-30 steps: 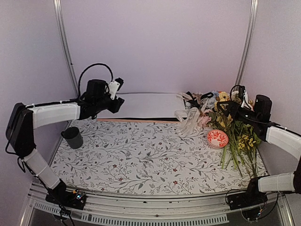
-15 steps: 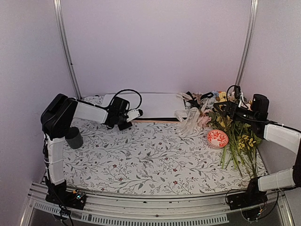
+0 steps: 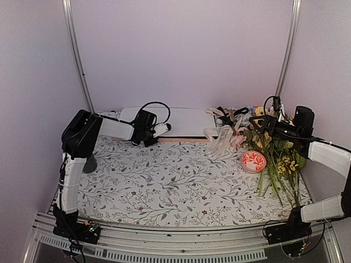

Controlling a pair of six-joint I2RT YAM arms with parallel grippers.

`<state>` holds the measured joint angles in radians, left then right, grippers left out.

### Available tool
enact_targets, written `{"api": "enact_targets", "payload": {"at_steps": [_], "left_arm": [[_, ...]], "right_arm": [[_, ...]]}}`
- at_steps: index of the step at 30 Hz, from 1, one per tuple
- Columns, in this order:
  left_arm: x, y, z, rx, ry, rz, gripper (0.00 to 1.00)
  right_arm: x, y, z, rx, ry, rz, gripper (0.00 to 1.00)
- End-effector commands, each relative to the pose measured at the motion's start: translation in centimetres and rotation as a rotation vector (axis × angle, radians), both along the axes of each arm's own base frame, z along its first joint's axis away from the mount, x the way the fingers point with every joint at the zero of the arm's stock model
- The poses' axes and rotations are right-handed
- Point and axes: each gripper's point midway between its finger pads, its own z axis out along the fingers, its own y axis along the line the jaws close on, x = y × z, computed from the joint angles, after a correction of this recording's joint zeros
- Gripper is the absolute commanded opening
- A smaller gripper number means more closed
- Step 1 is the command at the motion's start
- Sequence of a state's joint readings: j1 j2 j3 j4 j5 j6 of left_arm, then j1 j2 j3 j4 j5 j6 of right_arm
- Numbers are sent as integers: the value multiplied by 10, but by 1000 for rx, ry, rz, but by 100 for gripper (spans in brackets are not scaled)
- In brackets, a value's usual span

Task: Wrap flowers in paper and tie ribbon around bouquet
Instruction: Pick up the folded wrapping paper and the folded wrapping paper.

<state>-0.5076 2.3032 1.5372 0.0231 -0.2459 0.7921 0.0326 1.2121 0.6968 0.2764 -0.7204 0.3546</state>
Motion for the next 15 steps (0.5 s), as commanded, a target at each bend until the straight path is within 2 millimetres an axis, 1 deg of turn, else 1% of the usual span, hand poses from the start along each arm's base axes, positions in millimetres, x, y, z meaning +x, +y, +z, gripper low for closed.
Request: {"api": "enact_targets", "payload": {"at_steps": [1, 4, 6, 11, 13, 15], "left_arm": [[10, 12, -10, 30, -18, 49, 23], [18, 14, 0, 38, -79, 75, 17], [22, 13, 12, 25, -111, 80, 14], [24, 7, 47, -17, -174, 58, 11], [26, 9, 56, -20, -200, 54, 10], [29, 9, 59, -23, -209, 55, 8]], "right_arm": [[-1, 4, 8, -12, -19, 24, 99], [0, 4, 8, -10, -18, 25, 99], [0, 4, 8, -8, -15, 28, 99], [0, 4, 6, -6, -5, 27, 99], [0, 4, 5, -6, -2, 27, 99], [0, 5, 5, -7, -2, 29, 99]]}}
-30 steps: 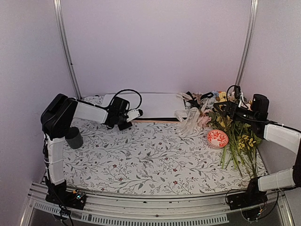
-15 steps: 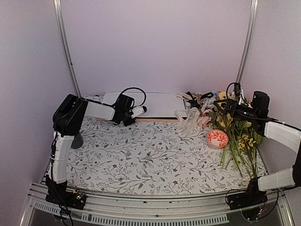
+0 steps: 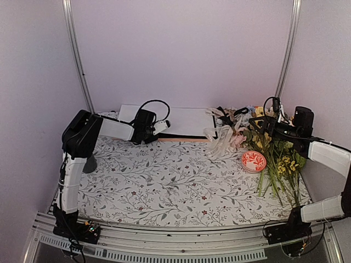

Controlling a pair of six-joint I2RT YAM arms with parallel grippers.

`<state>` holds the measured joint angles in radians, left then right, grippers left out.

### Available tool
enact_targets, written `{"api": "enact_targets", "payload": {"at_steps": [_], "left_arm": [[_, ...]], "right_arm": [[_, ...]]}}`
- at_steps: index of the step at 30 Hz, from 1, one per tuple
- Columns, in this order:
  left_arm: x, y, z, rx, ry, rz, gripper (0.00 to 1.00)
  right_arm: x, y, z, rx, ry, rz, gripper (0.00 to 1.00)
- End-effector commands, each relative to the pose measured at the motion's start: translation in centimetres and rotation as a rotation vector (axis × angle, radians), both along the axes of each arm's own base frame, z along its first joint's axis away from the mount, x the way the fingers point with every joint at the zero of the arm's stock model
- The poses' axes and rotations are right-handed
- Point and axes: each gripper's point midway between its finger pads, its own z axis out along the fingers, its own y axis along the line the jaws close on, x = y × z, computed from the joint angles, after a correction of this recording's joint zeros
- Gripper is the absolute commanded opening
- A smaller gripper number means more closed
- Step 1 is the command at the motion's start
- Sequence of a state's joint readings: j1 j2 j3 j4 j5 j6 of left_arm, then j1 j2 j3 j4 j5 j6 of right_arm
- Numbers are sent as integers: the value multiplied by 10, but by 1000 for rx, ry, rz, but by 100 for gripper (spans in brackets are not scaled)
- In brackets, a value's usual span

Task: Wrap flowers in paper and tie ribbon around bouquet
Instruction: Pick up the folded wrapping paper and the folded wrapping paper.

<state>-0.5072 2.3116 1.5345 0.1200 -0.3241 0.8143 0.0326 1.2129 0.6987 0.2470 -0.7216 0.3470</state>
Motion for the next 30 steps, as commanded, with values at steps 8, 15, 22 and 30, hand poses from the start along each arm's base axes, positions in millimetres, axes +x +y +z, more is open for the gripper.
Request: {"api": "enact_targets", "payload": {"at_steps": [8, 15, 22, 30], "left_arm": [[30, 7, 34, -56, -149, 79, 0], [40, 3, 26, -56, -151, 105, 9], [44, -1, 24, -34, -143, 81, 0], [59, 34, 86, -121, -256, 310, 0]], "right_arm": [[1, 5, 9, -1, -21, 30, 99], [-1, 5, 10, -2, -19, 33, 99], [-3, 4, 13, -7, -26, 26, 99], [-6, 4, 18, -13, -37, 25, 99]]}}
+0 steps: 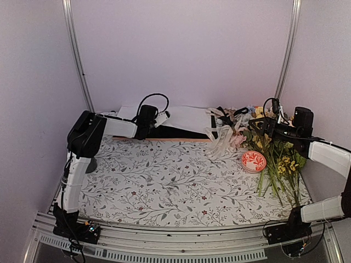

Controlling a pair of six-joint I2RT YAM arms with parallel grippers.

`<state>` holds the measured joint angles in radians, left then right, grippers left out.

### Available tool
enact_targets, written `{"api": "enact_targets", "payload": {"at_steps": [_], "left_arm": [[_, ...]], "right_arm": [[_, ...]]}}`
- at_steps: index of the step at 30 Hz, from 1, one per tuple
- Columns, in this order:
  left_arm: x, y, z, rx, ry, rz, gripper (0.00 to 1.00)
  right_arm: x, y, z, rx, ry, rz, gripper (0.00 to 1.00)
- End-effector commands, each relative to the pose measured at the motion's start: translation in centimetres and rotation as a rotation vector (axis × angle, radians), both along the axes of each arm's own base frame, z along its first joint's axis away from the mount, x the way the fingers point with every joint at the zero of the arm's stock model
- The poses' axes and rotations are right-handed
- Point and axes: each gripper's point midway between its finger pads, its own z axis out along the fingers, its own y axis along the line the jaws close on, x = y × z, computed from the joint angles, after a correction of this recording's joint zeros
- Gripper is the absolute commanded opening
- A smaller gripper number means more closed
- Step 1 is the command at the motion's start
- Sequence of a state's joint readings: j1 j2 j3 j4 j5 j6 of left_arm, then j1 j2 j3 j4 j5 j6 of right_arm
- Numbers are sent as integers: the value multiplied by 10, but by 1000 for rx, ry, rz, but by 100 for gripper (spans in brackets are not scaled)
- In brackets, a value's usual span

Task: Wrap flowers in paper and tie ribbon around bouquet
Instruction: Pick up the folded wrapping paper and the folded wrapping paper.

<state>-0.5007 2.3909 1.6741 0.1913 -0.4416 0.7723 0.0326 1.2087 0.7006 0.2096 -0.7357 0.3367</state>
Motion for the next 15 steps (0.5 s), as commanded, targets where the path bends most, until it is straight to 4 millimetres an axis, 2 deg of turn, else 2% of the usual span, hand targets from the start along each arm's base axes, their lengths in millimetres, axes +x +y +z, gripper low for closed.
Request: {"api": "enact_targets", "payload": {"at_steps": [1, 6, 9, 12, 15], "left_arm": [[23, 40, 74, -104, -148, 239, 0], [27, 88, 152, -196, -308, 439, 0], [23, 110, 187, -204, -382, 506, 0], [14, 117, 222, -235, -432, 533, 0], [-1, 102, 257, -332, -406, 487, 0]], "right_arm": [[-2, 2, 23, -7, -61, 9, 99], [-4, 2, 30, -1, -73, 11, 99], [-7, 2, 36, -1, -89, 12, 99], [-10, 2, 41, -1, -100, 10, 99], [-13, 2, 47, -1, -111, 13, 99]]}}
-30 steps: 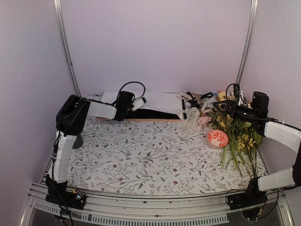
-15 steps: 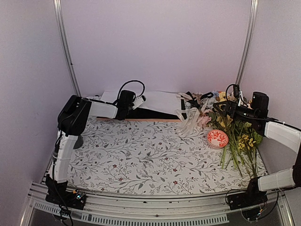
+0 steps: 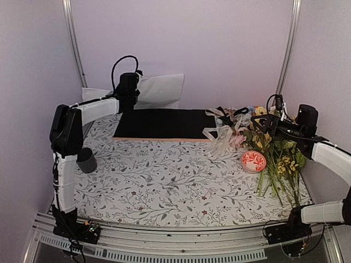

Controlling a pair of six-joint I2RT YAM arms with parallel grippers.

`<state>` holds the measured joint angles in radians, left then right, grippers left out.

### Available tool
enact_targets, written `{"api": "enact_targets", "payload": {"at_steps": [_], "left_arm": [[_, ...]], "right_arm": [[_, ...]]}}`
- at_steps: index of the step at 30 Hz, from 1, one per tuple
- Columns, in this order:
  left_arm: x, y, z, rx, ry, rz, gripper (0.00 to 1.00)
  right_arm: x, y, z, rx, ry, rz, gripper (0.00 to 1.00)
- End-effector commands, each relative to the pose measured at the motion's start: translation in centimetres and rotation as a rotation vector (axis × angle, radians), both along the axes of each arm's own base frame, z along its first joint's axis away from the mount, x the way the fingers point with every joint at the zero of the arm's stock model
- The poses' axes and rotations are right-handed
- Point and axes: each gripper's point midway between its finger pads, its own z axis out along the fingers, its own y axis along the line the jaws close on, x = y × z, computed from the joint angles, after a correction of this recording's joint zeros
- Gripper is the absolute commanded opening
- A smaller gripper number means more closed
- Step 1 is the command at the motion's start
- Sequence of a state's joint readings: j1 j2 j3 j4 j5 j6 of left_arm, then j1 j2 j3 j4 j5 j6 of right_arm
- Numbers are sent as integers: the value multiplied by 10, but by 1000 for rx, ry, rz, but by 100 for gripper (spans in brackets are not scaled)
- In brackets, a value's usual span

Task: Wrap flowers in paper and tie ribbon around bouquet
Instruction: Pick up the folded wrapping paper and the folded wrapping paper, then pass from the left arm to the right

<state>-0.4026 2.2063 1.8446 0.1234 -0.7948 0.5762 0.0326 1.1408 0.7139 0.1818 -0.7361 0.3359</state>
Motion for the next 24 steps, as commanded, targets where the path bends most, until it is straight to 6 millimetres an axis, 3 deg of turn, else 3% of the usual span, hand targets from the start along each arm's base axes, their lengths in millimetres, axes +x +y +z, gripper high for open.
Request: {"api": "enact_targets", "payload": {"at_steps": [1, 4, 6, 9, 12, 15, 20, 24], "left_arm": [[-30, -18, 82, -165, -85, -45, 0], [-60, -51, 110, -314, -65, -154, 0], [-91, -74, 135, -475, -58, -264, 0], [-129, -109, 135, -675, 26, -419, 0], [-163, -128, 131, -853, 105, -513, 0], [-199, -146, 131, -1026, 175, -619, 0], [-265, -168, 155, -1399, 242, -886, 0], [-298, -157, 165, -1649, 245, -957, 0]], "right_arm": [[-6, 3, 27, -1, -62, 15, 99], [-10, 5, 35, 11, -75, 36, 99], [-13, 8, 40, 24, -74, 53, 99], [-16, 11, 45, 41, -73, 82, 99], [-21, 19, 48, 60, -60, 130, 100], [-29, 40, 47, 56, -35, 213, 99], [-41, 78, 38, 6, 6, 351, 99], [-37, 86, 34, 4, 30, 370, 99]]}}
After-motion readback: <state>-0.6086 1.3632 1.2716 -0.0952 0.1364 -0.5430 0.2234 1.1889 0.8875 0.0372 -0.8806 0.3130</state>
